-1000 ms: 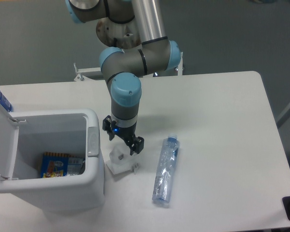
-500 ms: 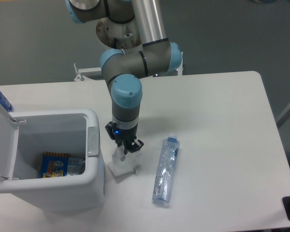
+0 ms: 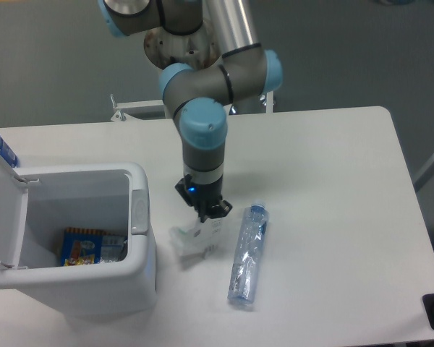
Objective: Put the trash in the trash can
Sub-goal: 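Close the gripper on the white tissue and lift it, then carry the tissue over the trash bin opening, then open the gripper to drop the tissue into the bin, then move the gripper over the clear plastic bottle and lower onto it, then close the gripper on the bottle's cap end and lift it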
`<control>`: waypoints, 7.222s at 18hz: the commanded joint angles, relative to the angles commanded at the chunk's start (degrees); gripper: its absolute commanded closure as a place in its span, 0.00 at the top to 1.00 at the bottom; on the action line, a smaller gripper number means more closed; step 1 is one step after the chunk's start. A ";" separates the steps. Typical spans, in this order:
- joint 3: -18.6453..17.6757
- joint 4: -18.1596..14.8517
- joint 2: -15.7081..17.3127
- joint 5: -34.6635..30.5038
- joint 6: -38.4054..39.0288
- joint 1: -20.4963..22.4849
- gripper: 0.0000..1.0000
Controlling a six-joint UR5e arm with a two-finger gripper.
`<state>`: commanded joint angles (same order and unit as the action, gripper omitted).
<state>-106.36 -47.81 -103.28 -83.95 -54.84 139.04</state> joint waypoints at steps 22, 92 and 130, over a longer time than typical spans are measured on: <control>25.14 -9.05 3.79 36.92 27.93 17.68 0.00; 20.93 -0.80 -24.42 3.62 19.78 -0.78 1.00; 32.95 0.97 -12.56 22.50 33.65 5.19 0.64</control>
<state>-73.40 -46.85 -115.84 -61.45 -21.20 144.23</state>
